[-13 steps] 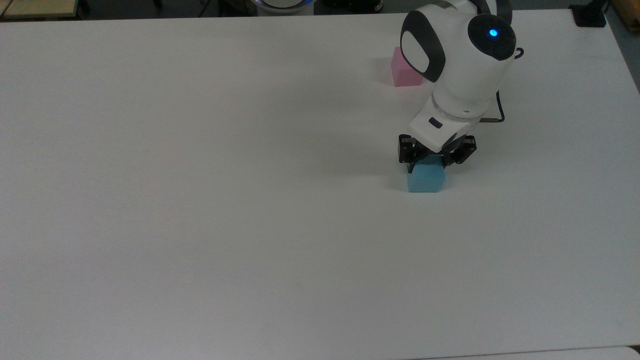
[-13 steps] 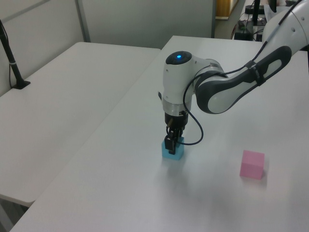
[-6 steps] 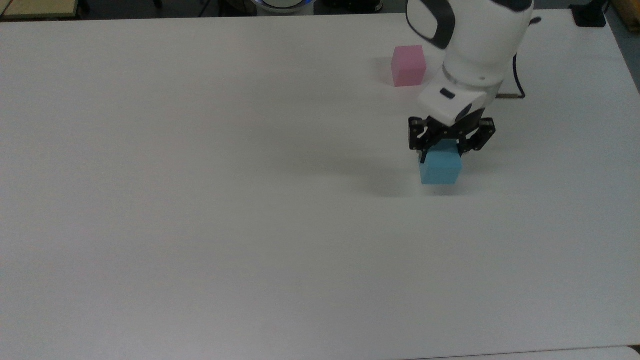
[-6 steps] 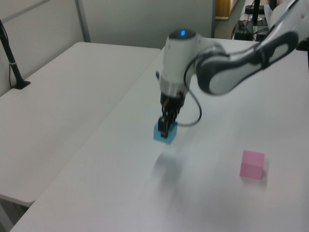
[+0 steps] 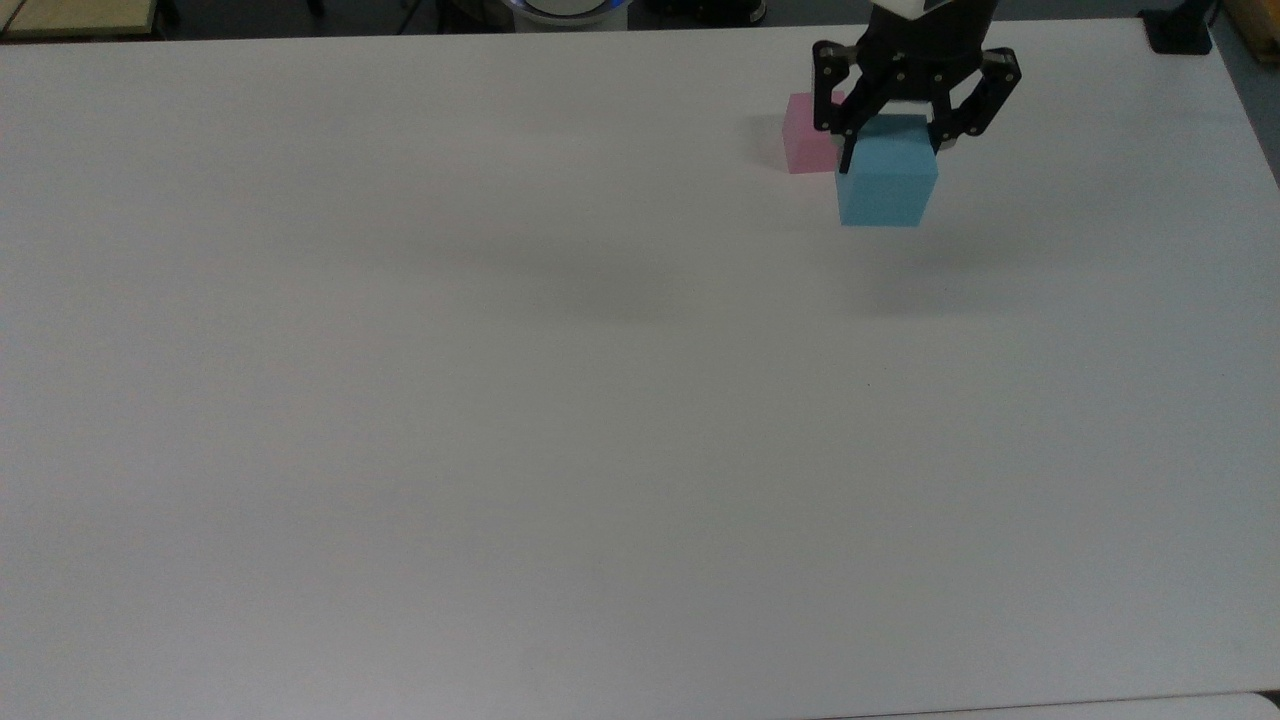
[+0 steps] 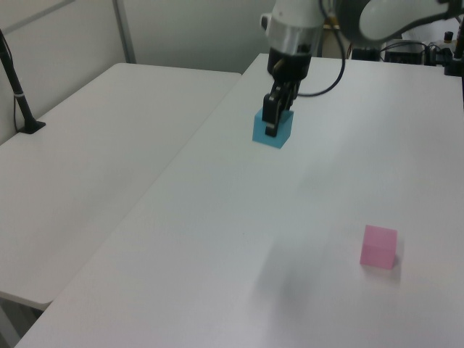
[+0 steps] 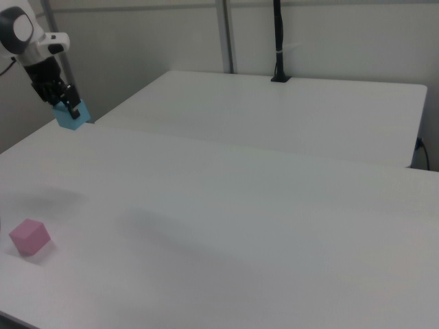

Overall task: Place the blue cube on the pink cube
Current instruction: 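Lift the blue cube and carry it over the pink cube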

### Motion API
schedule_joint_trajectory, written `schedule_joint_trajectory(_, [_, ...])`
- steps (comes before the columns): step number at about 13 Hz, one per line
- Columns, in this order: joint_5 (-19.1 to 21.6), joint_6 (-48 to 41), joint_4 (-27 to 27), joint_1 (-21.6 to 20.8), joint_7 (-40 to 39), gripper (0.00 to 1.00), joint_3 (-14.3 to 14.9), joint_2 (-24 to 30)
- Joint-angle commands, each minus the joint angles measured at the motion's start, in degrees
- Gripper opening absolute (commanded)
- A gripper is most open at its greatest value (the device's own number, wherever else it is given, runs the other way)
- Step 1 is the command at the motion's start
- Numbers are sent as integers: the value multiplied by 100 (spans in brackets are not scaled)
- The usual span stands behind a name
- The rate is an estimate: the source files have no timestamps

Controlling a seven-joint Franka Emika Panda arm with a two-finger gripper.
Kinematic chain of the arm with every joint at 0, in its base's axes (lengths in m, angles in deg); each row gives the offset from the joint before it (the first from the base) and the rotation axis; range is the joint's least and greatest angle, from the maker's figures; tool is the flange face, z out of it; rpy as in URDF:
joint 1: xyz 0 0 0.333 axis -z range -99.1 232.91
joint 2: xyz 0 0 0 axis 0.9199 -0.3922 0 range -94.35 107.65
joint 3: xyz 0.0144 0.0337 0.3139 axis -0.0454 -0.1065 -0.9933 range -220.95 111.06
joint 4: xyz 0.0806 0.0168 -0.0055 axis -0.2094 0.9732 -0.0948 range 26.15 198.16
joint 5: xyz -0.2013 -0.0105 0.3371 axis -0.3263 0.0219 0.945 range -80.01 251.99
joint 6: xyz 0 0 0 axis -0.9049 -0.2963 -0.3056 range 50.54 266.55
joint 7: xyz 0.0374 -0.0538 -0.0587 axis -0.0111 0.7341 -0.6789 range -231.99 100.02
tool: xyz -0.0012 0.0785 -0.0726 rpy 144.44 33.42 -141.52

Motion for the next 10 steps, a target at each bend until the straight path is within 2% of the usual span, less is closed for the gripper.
schedule_joint_trajectory(1, [-3, -85, 226, -16, -37, 32, 21, 236])
schedule_joint_trajectory(6, [15, -103, 1270, -139, -2, 32, -14, 1193])
schedule_joint_trajectory(7, [119, -112, 1682, -235, 15, 32, -23, 1552])
schedule_joint_trajectory(10, [226, -339, 2378, -534, 42, 32, -23, 2248])
